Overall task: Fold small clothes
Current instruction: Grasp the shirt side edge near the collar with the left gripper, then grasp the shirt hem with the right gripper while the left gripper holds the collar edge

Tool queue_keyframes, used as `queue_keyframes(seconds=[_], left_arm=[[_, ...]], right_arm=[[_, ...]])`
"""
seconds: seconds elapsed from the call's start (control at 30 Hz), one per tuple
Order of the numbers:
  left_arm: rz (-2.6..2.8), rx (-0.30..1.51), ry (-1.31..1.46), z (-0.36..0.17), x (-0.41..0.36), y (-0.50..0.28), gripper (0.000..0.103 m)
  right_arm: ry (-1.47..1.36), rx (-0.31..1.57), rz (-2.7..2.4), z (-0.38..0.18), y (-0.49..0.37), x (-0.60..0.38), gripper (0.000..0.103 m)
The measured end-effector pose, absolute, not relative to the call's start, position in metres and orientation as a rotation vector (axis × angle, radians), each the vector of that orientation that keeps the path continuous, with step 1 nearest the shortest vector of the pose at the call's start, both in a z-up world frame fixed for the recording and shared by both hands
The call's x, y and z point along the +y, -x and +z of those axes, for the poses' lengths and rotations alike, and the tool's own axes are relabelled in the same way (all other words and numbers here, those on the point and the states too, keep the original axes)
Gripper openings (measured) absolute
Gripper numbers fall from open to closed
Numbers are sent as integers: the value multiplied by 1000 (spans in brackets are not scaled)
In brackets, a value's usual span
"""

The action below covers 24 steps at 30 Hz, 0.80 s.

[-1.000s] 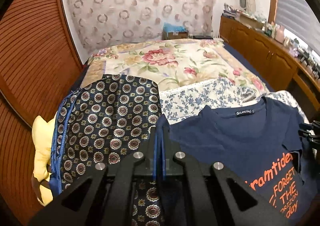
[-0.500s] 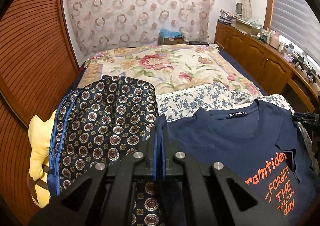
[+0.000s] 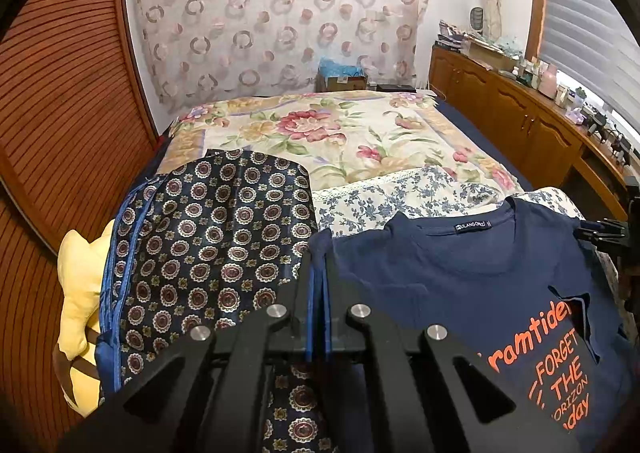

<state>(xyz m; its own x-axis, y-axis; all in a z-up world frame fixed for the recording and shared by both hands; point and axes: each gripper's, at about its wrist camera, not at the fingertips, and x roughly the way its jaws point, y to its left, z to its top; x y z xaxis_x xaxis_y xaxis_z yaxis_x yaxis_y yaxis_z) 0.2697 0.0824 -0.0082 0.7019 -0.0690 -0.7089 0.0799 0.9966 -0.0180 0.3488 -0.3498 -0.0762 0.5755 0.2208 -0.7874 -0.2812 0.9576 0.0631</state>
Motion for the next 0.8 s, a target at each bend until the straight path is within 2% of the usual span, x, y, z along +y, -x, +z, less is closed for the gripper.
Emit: queue_keyframes(seconds=[0.1,0.13,0.23,0.8], left_arm=[[-84,787,-13,-8,82,-269,2],[-86,786,-13,-7,82,-267,2],[-90,781,-14,-5,79,-262,2],[-133,669,-5,22,59,-180,2]], right_arm=[[88,908,335,-76,-347,-340,26],[101,908,349,-76,-346,-336,16],[121,912,394,-74,-342,-328,7],[90,654,493,16,-266,-308,4]])
